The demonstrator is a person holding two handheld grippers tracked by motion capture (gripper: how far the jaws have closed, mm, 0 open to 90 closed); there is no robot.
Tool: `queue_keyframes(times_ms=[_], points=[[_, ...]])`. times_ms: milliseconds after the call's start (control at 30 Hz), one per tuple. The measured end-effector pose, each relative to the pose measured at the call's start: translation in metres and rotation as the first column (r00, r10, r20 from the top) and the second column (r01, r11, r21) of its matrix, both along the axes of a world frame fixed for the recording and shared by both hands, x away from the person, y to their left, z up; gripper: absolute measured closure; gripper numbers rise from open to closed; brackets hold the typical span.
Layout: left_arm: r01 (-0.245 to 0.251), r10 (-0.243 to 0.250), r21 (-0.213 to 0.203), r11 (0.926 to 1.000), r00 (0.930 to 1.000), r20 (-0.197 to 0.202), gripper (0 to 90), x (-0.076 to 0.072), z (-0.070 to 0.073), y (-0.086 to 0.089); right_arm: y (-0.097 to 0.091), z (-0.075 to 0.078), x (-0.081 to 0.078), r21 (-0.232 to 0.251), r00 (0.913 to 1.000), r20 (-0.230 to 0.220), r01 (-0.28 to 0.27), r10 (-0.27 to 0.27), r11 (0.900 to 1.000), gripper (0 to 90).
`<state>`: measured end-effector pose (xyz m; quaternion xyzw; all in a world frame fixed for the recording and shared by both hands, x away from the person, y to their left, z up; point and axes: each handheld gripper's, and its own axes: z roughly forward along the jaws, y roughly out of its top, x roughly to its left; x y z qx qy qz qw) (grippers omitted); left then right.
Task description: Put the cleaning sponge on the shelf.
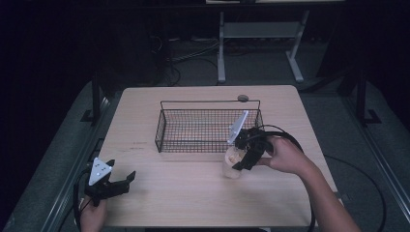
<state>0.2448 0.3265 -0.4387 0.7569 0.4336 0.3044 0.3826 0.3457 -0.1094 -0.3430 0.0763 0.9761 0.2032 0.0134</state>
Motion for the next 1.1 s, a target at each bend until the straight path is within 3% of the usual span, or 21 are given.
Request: queue_keyframes(times_ms=[567, 1100], points=[[-0.001, 0.001, 0.007, 1.0, 1.0, 0.001, 13.7, -0.001, -0.001, 0.0, 0.015, 0.031, 0.026, 0.003, 0.9997, 0.013, -0.018, 0.018, 0.9998, 31.1], [0.001, -0.001, 0.011, 0.9999, 1.0, 0.004, 13.7, -0.002, 0.0, -0.001, 0.025, 0.064, 0.061, -0.012, 0.9989, 0.047, -0.008, 0.009, 0.9999, 31.1]])
